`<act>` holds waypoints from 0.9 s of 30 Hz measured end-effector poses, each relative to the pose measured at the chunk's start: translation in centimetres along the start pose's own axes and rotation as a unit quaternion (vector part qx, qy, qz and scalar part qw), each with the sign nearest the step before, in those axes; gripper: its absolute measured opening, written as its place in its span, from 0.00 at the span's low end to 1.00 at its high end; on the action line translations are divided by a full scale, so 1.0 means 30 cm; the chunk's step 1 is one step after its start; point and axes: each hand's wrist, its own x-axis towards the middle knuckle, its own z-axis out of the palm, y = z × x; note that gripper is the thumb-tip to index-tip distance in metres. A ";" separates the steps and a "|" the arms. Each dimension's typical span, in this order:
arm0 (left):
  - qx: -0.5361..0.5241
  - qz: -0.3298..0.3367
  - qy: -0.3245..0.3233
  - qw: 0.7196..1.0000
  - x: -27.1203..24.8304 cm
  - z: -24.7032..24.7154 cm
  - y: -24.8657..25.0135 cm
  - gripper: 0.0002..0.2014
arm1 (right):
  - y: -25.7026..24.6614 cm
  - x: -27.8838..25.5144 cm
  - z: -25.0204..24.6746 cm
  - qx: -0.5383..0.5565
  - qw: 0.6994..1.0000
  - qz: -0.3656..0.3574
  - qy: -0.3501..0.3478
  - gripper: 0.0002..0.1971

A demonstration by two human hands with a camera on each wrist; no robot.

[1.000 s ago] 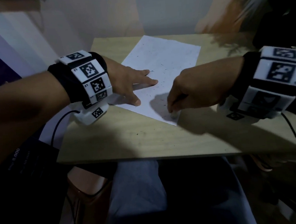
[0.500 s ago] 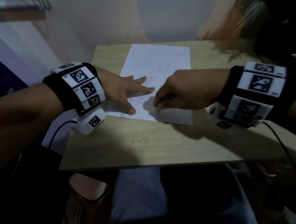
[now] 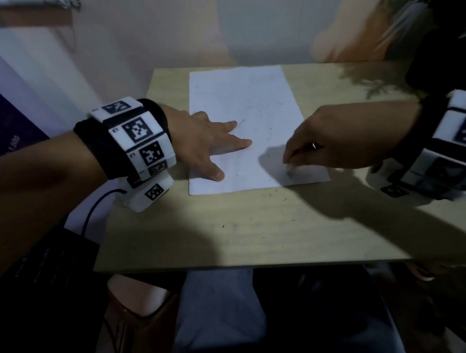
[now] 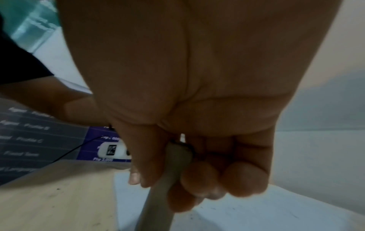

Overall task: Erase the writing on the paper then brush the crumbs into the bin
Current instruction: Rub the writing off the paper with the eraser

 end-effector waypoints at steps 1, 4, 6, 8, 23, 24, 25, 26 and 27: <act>0.005 0.007 0.009 1.000 -0.001 0.000 0.009 0.39 | 0.010 -0.010 -0.002 0.015 1.000 0.008 0.016 0.12; -0.001 0.042 0.028 0.999 -0.002 -0.006 0.029 0.36 | 0.017 -0.037 -0.006 0.062 0.997 0.027 0.042 0.22; 0.008 0.062 0.030 0.998 0.002 -0.015 0.039 0.38 | 0.014 -0.049 -0.003 0.073 0.995 0.030 0.055 0.27; 0.016 0.065 0.025 0.997 0.006 -0.017 0.044 0.42 | 0.006 -0.053 0.007 0.072 0.995 0.028 0.068 0.29; 0.013 0.028 -0.019 0.999 0.039 0.003 0.037 0.55 | -0.058 -0.005 0.066 0.029 0.998 -0.048 0.029 0.18; 0.018 0.028 -0.019 0.999 0.039 0.002 0.037 0.55 | -0.055 -0.019 0.055 0.027 0.999 -0.042 0.008 0.17; 0.022 0.029 -0.018 0.999 0.039 -0.001 0.036 0.53 | -0.054 -0.030 0.043 0.023 0.999 -0.034 -0.010 0.15; 0.021 0.031 -0.018 0.999 0.040 -0.003 0.032 0.51 | -0.055 -0.037 0.031 0.018 0.999 -0.028 -0.022 0.13; 0.012 0.032 -0.018 0.999 0.041 -0.006 0.029 0.48 | -0.061 -0.036 0.023 0.013 0.999 -0.026 -0.024 0.12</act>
